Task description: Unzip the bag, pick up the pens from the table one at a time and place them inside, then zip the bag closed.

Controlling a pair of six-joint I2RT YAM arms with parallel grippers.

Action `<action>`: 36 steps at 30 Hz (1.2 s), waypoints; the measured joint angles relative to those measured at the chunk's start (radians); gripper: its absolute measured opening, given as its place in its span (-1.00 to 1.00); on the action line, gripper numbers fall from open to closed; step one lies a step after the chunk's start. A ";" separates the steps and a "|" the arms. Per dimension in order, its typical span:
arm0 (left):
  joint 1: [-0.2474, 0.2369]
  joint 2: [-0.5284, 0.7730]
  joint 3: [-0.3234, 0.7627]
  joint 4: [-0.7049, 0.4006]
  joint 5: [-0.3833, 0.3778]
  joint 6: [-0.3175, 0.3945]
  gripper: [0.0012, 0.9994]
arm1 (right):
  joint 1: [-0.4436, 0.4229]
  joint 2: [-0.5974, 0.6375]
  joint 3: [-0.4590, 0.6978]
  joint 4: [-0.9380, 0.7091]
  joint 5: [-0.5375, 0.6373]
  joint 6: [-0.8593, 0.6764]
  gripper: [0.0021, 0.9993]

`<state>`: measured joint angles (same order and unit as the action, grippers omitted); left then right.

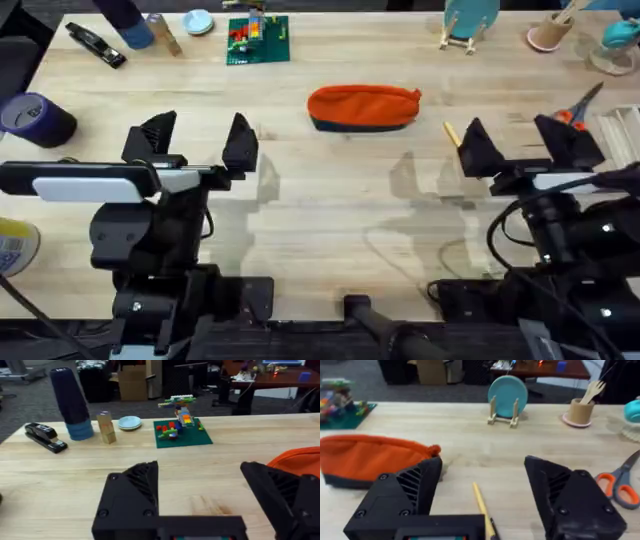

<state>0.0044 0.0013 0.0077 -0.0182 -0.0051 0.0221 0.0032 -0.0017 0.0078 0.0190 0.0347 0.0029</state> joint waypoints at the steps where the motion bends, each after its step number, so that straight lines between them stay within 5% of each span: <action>1: 0.000 0.002 0.001 0.000 -0.007 0.007 0.99 | 0.000 0.000 0.001 0.004 0.007 0.000 0.99; 13: 0.000 0.316 0.219 0.047 -0.005 0.128 0.98 | -0.008 0.150 0.196 -0.035 0.098 0.000 0.99; 26: 0.000 0.891 0.606 0.060 0.307 0.343 0.98 | -0.009 0.650 0.652 -0.162 0.078 0.000 0.99; 36: 0.010 1.173 0.764 0.061 0.569 0.462 0.98 | -0.009 1.044 1.003 -0.321 -0.149 -0.012 0.99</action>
<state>0.0139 1.1740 0.7716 0.0427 0.5635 0.4843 -0.0059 1.0423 1.0104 -0.3020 -0.1144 -0.0090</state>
